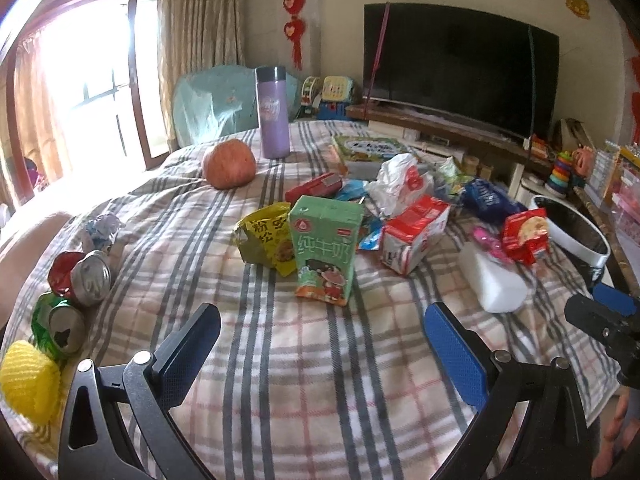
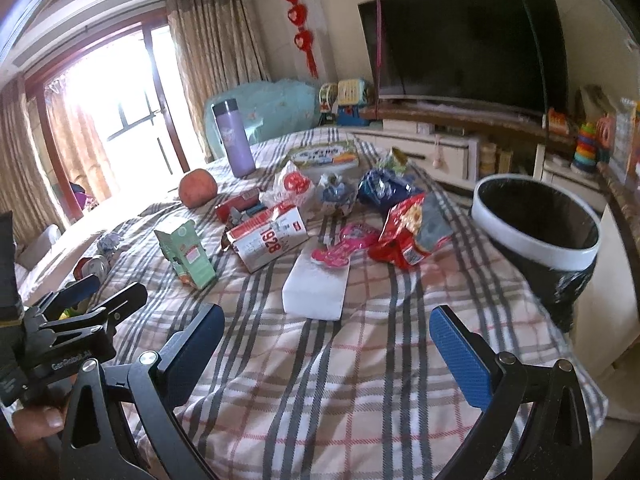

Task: Collect trash
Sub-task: 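Grasp the green milk carton with the left tool while the right tool grasps the white sponge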

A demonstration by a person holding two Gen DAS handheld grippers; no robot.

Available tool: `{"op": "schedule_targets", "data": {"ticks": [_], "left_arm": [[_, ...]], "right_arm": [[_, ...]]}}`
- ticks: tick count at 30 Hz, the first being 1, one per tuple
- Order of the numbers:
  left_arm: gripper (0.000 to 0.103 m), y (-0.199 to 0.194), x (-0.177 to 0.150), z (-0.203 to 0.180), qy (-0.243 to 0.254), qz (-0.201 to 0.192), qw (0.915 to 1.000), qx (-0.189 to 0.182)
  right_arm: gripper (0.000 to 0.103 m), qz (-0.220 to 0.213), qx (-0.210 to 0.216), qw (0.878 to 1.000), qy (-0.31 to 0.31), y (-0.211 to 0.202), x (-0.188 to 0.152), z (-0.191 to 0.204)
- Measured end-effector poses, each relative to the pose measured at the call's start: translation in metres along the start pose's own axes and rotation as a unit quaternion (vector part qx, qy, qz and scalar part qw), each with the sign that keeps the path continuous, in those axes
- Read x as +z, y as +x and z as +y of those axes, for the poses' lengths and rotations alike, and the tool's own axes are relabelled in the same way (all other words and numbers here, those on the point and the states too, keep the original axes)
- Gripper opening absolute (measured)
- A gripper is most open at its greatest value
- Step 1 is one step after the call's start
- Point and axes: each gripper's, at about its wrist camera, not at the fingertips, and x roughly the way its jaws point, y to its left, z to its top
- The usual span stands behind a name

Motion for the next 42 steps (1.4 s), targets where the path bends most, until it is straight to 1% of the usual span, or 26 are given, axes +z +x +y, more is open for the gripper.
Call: {"op": "schedule_targets", "data": {"ticks": [5,10,15,19,20,21,22,23,24,25,26,29,33,39,42], "left_arm": [[0.102,0.027,0.011,0.002,0.001,0.012,0.9999,0.004],[0.102,0.055,0.022,0.004,0.001,0.025,0.9997,0.004],[0.102,0.079,0.027,0.008,-0.007,0.041,0.9991,0.008],[0.101,0.095,0.034,0.012,-0.019,0.048,0.9987,0.006],[0.096,0.098,0.035,0.012,-0.019,0.048,0.9986,0.004],[0.092,0.1,0.035,0.012,-0.018,0.049,0.9987,0.003],[0.081,0.103,0.036,0.01,-0.014,0.051,0.9986,-0.001],[0.069,0.106,0.036,0.008,-0.01,0.056,0.9984,-0.005],[0.063,0.109,0.035,0.006,-0.004,0.061,0.9981,-0.009],[0.049,0.11,0.035,0.005,-0.001,0.064,0.9979,-0.011],[0.043,0.11,0.035,0.003,0.002,0.067,0.9975,-0.02],[0.042,0.101,0.033,-0.001,0.008,0.056,0.9978,-0.034],[0.042,0.081,0.03,-0.008,0.013,0.043,0.997,-0.063],[0.041,0.058,0.023,-0.027,0.033,0.041,0.9927,-0.108],[0.041,0.053,0.023,-0.037,0.043,0.045,0.9905,-0.123]], "right_arm": [[0.102,0.028,0.007,0.999,0.014,0.023,0.0,-0.006],[0.101,0.047,0.009,0.999,0.018,0.044,0.004,-0.007],[0.093,0.072,0.01,0.997,0.028,0.069,0.009,-0.008],[0.083,0.093,0.008,0.995,0.032,0.084,0.009,-0.009],[0.078,0.096,0.009,0.995,0.033,0.087,0.009,-0.009],[0.075,0.099,0.011,0.994,0.033,0.088,0.008,-0.01],[0.071,0.1,0.018,0.994,0.034,0.089,0.008,-0.01],[0.064,0.099,0.022,0.994,0.031,0.088,0.008,-0.009],[0.06,0.096,0.028,0.995,0.028,0.087,0.007,-0.008],[0.051,0.096,0.033,0.995,0.025,0.085,0.008,-0.007],[0.049,0.095,0.032,0.995,0.022,0.083,0.008,-0.006],[0.049,0.089,0.036,0.995,0.022,0.074,0.007,-0.007],[0.049,0.082,0.044,0.995,0.031,0.061,0.005,-0.015],[0.049,0.068,0.043,0.996,0.036,0.04,0.001,-0.025],[0.049,0.061,0.042,0.996,0.043,0.031,0.001,-0.031]]}}
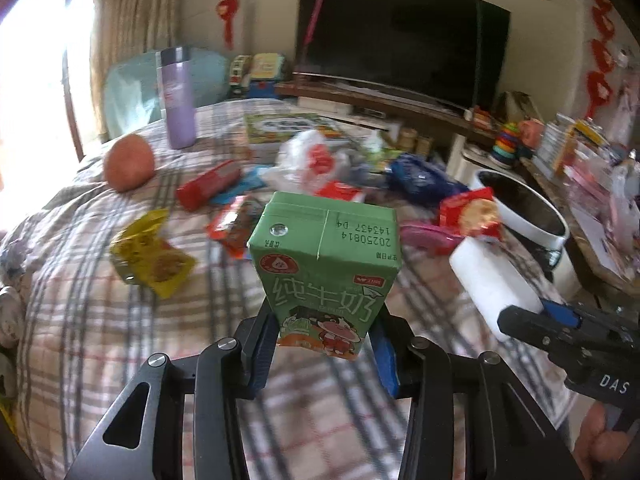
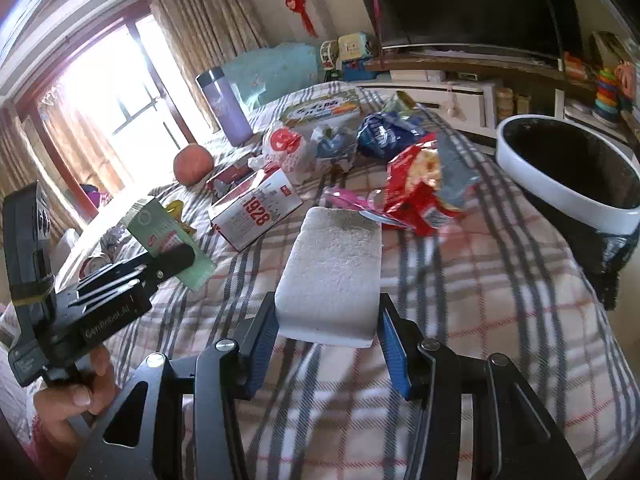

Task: Collect trash
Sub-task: 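Grasp the green milk carton with the left tool while the right tool grasps the white sponge, then carry both items over the trash bin and open both tools to drop them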

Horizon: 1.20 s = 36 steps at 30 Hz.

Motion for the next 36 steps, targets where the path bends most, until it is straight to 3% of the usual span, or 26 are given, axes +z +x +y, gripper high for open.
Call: {"op": "schedule_targets", "data": {"ticks": [17,36], "left_arm": [[0.041,0.023,0.029,-0.061,0.05,0.027,0.9962,-0.066],[0.041,0.083,0.086,-0.125,0.099,0.051,0.9865,-0.12]], "right_arm": [[0.049,-0.043,-0.053,0.996,0.059,-0.047,0.003,-0.071],[0.049,-0.068,-0.098,0.988,0.101,-0.073,0.026,-0.145]]}}
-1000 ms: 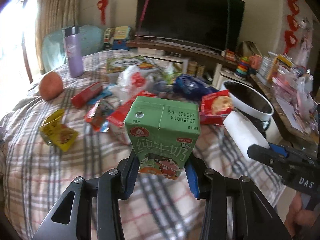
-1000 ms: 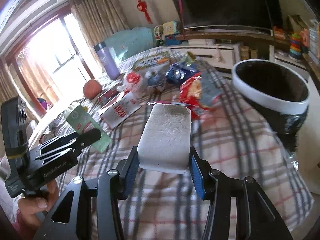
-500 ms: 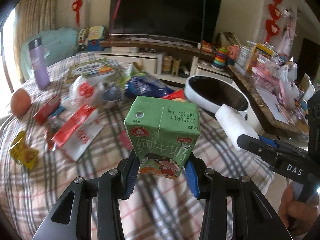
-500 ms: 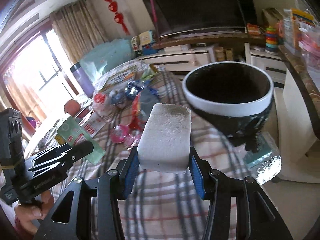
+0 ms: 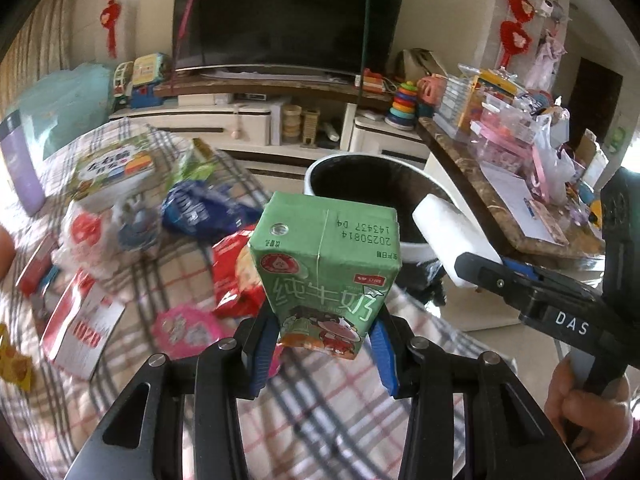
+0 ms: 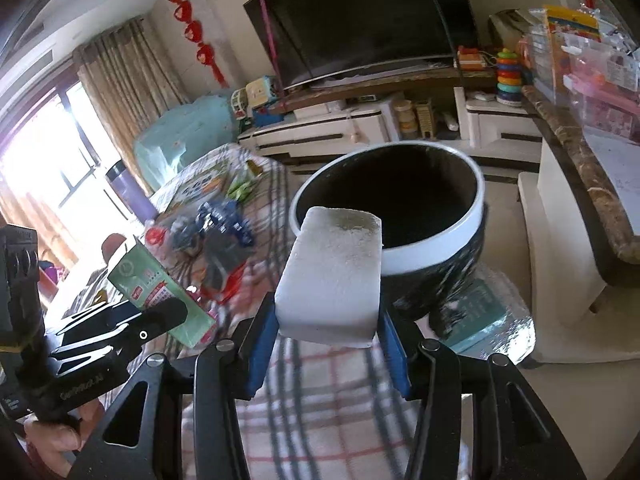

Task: Collect trash
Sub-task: 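Carry both items over the trash bin and open both tools to drop them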

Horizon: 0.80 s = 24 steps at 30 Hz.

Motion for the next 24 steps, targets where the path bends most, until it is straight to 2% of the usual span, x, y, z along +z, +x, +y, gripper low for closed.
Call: {"op": "schedule_targets", "data": {"ticks": [10,24], "left_arm": [[0.041,0.039,0.041,-0.015,0.01,0.01,0.9997,-0.018],[0.041,0.099,0.093,-0.021,0.009,0.033,0.9988,-0.034]], "right_arm": [[0.049,-0.012,-0.022,1.0,0.009,0.002,0.028,-0.029],[0.049,-0.002,-0.032,0.999,-0.002,0.026,0.059,-0.048]]}}
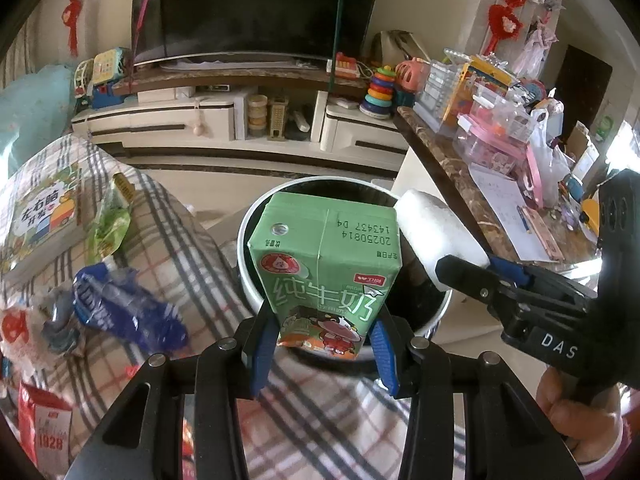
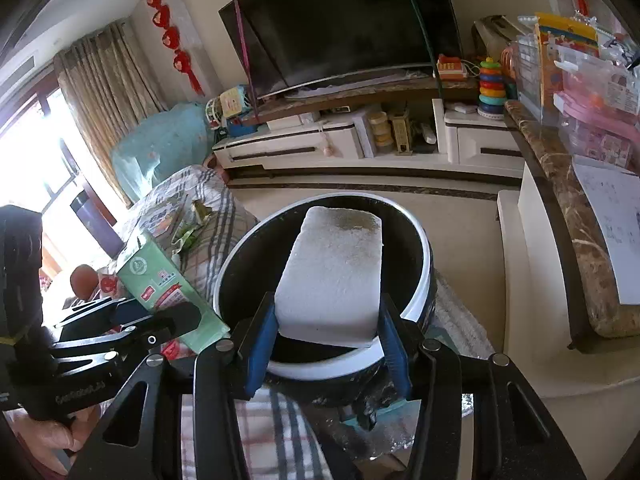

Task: Collect trash
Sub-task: 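Carry both items over the trash bin and open both tools to drop them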

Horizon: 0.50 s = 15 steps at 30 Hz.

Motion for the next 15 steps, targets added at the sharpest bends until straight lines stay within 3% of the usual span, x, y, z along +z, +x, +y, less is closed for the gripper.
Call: {"op": "schedule_targets", "data": {"ticks": [5,10,11,13,15], "left_arm": [[0.043,0.016,0.006,-0.006,0.005,0.008,1.0,0.003],[0.057,0.023,0.003,-0.011,0.005,0.015,0.9998,0.015],[0.062,0.022,0.001,-0.011,0.005,0.015,0.9997,0.018],[0.063,0.018,-0.004,-0.011,0.004,0.011,0.9997,0.02],[0.064,0.014,-0.009,-0.01,0.001,0.009,0.9997,0.023]], "right_arm": [[0.051,0.003,-0.003,1.0,0.0,0.007,0.006,-0.005],[0.056,0.014,0.001,1.0,0.007,0.014,0.008,-0.012],[0.061,0.017,0.005,1.0,0.011,0.016,0.007,-0.014],[0.073,0.018,0.009,1.0,0.017,0.015,0.004,-0.015],[0.076,0.018,0.01,1.0,0.021,0.014,0.003,-0.016]]}}
